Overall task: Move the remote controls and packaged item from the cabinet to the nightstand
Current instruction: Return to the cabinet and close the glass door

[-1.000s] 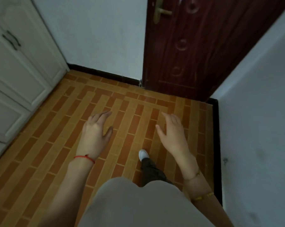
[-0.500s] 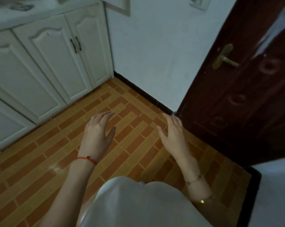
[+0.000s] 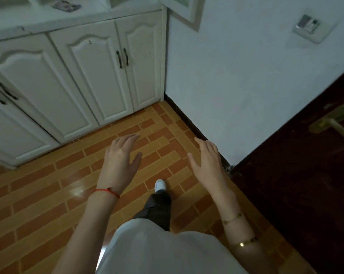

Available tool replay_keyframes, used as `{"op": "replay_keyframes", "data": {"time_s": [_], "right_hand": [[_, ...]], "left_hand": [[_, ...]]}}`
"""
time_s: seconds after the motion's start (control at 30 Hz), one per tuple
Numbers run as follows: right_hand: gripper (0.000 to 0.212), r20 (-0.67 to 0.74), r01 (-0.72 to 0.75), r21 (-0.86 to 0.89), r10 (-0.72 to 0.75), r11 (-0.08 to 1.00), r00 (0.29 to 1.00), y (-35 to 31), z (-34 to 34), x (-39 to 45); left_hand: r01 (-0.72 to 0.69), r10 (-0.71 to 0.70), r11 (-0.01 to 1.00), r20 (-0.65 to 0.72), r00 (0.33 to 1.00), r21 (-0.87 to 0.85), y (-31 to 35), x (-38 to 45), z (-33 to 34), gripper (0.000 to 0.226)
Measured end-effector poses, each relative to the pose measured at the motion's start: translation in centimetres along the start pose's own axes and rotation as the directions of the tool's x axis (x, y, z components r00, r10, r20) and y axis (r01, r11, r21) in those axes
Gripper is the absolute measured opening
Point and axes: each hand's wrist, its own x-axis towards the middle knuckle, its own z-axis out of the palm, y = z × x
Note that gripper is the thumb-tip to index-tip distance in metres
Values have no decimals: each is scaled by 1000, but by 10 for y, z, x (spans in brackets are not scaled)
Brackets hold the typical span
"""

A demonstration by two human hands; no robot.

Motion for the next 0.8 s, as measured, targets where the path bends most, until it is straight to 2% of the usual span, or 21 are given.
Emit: {"op": "replay_keyframes", "data": {"time_s": [0.4, 0.8], "right_hand": [[52, -7, 96, 12, -96, 995, 995, -26, -17, 243], [52, 27, 121, 52, -122, 991, 992, -45, -4, 412]], "left_hand": [[4, -4, 1000, -64, 998, 8, -23, 235, 9, 48], [49, -49, 999, -75, 996, 2, -58, 383, 23, 48]]}}
